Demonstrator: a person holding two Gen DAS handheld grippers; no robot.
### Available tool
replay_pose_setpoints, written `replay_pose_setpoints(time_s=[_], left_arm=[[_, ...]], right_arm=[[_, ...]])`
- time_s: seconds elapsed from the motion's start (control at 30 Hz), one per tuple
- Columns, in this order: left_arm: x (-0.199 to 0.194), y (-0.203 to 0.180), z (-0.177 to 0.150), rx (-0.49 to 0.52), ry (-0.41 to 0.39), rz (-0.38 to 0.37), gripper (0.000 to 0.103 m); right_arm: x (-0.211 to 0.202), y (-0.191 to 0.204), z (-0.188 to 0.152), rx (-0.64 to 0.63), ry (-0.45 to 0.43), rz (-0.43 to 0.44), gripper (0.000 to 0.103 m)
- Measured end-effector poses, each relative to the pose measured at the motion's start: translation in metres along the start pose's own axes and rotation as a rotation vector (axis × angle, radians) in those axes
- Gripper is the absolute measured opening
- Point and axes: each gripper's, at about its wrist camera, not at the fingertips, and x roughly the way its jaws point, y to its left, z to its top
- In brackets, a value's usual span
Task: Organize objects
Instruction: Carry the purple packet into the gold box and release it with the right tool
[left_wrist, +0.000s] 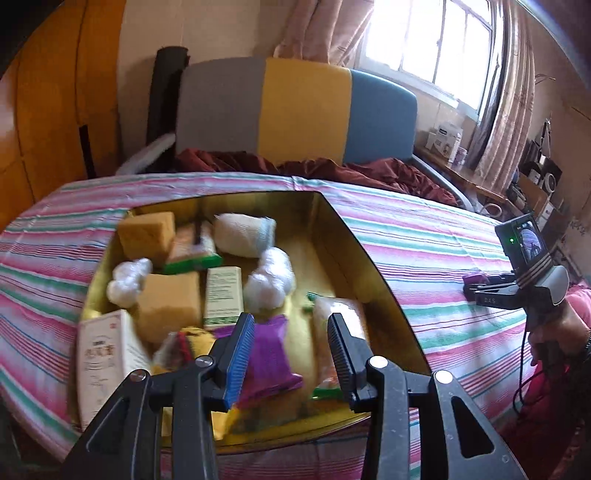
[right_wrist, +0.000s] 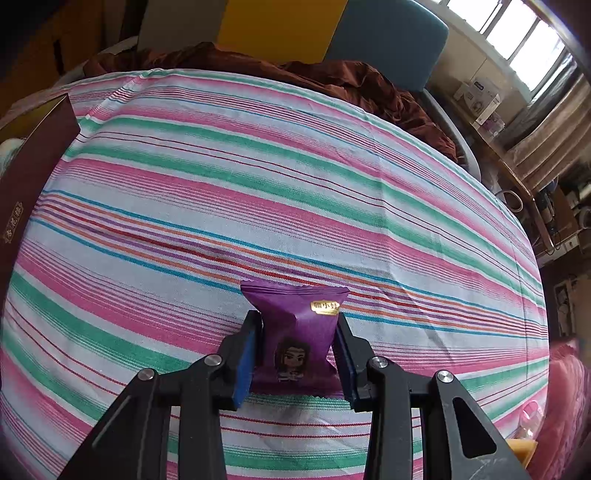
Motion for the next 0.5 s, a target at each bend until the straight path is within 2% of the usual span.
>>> replay_pose_setpoints(time_s=[0.17,0.37,0.5], left_arm=[[-0.010,0.012,-0.002,-0.003,-0.021,0.035,0.041],[-0.016,0.023,-0.004,-0.030,-0.029,0.032,0.041],[-0.020,0.029,-0.006,-0.037,-0.037,0.029,0.041]], right_arm=[[-0.001,-0.001,-0.001,0.021,0.005,0.014,0.038],[-0.003,0.001,-0.001,0.030,0.006,0.012,0.037],[-0.008,-0.001,0.000,0.051,0.016,0.048,0.036]])
